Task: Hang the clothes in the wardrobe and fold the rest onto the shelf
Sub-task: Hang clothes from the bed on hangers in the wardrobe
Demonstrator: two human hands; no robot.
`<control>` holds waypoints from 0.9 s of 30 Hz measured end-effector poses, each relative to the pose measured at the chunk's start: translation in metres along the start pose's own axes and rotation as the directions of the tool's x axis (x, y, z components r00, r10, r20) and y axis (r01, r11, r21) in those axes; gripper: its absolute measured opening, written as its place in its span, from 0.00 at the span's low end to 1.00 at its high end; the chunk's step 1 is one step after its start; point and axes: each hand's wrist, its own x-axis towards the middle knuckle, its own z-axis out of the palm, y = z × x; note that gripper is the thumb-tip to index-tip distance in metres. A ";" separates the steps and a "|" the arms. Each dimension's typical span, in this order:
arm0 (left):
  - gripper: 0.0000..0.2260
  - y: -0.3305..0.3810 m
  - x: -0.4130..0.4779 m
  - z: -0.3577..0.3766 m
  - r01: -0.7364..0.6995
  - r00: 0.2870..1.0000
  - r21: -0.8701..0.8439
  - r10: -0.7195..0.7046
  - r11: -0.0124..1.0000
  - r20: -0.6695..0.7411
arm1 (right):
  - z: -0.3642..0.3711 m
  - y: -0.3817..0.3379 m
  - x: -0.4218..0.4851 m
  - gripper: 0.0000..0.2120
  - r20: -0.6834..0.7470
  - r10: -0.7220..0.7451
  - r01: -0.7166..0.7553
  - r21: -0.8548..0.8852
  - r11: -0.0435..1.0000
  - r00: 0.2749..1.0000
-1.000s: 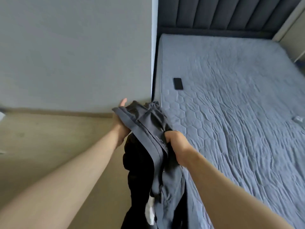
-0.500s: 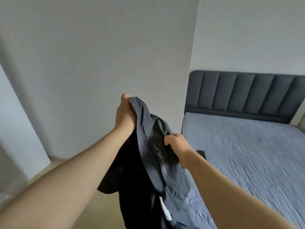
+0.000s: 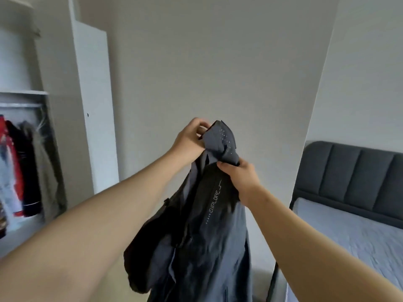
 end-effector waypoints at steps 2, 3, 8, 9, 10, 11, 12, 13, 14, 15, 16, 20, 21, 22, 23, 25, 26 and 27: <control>0.10 -0.016 -0.017 -0.018 0.114 0.991 0.080 -0.119 0.990 0.058 | 0.006 -0.004 -0.002 0.08 -0.010 0.018 -0.017 0.111 0.994 1.000; 0.12 -0.025 -0.029 -0.026 0.189 0.976 0.099 -0.198 0.977 0.094 | 0.009 -0.005 -0.004 0.08 -0.004 0.030 -0.029 0.158 0.987 1.000; 0.27 -0.065 -0.085 -0.050 0.456 0.812 0.168 -0.486 0.874 0.324 | 0.024 -0.013 -0.011 0.08 0.052 0.045 -0.058 0.286 0.957 0.998; 0.32 -0.070 -0.094 -0.054 0.475 0.765 0.214 -0.521 0.853 0.379 | 0.028 -0.013 -0.012 0.07 0.070 0.046 -0.065 0.307 0.949 0.996; 0.36 -0.074 -0.103 -0.056 0.481 0.722 0.272 -0.553 0.833 0.416 | 0.031 -0.013 -0.014 0.06 0.091 0.049 -0.076 0.327 0.942 0.995; 0.36 -0.078 -0.110 -0.057 0.484 0.713 0.309 -0.574 0.819 0.402 | 0.033 -0.013 -0.015 0.05 0.111 0.050 -0.085 0.341 0.936 0.993; 0.32 -0.082 -0.117 -0.060 0.493 0.744 0.321 -0.583 0.809 0.327 | 0.035 -0.012 -0.016 0.05 0.136 0.051 -0.096 0.348 0.933 0.989; 0.25 -0.083 -0.123 -0.064 0.506 0.791 0.313 -0.577 0.804 0.204 | 0.037 -0.010 -0.017 0.04 0.160 0.046 -0.100 0.349 0.932 0.986; 0.16 -0.084 -0.125 -0.070 0.528 0.821 0.295 -0.567 0.797 0.061 | 0.037 -0.009 -0.018 0.04 0.178 0.041 -0.102 0.348 0.932 0.983; 0.10 -0.083 -0.127 -0.078 0.561 0.824 0.261 -0.561 0.786 -0.082 | 0.038 -0.007 -0.019 0.04 0.204 0.035 -0.104 0.338 0.935 0.978; 0.09 -0.080 -0.126 -0.090 0.590 0.806 0.199 -0.553 0.782 -0.212 | 0.038 -0.006 -0.021 0.05 0.233 0.030 -0.103 0.307 0.946 0.972; 0.11 -0.048 -0.100 -0.128 0.562 0.699 -0.130 -0.553 0.817 -0.453 | 0.038 0.006 -0.028 0.10 0.339 0.006 -0.038 0.089 0.995 0.941; 0.13 -0.036 -0.092 -0.132 0.536 0.682 -0.175 -0.546 0.826 -0.487 | 0.041 0.009 -0.030 0.12 0.373 0.020 -0.051 0.074 0.996 0.928; 0.14 -0.025 -0.083 -0.135 0.497 0.669 -0.223 -0.534 0.838 -0.517 | 0.044 0.012 -0.032 0.14 0.416 0.040 -0.072 0.061 0.996 0.909; 0.14 -0.011 -0.073 -0.137 0.439 0.663 -0.285 -0.521 0.852 -0.538 | 0.049 0.014 -0.034 0.16 0.471 0.055 -0.088 0.048 0.995 0.880; 0.12 0.017 -0.054 -0.141 0.335 0.677 -0.385 -0.504 0.860 -0.536 | 0.061 0.018 -0.037 0.17 0.592 0.051 -0.075 0.016 0.997 0.804; 0.10 0.032 -0.047 -0.142 0.311 0.699 -0.411 -0.499 0.857 -0.512 | 0.067 0.020 -0.037 0.16 0.642 0.044 -0.068 0.012 0.998 0.765; 0.09 0.048 -0.041 -0.141 0.304 0.736 -0.413 -0.487 0.858 -0.470 | 0.074 0.022 -0.040 0.14 0.682 0.042 -0.067 0.010 0.998 0.731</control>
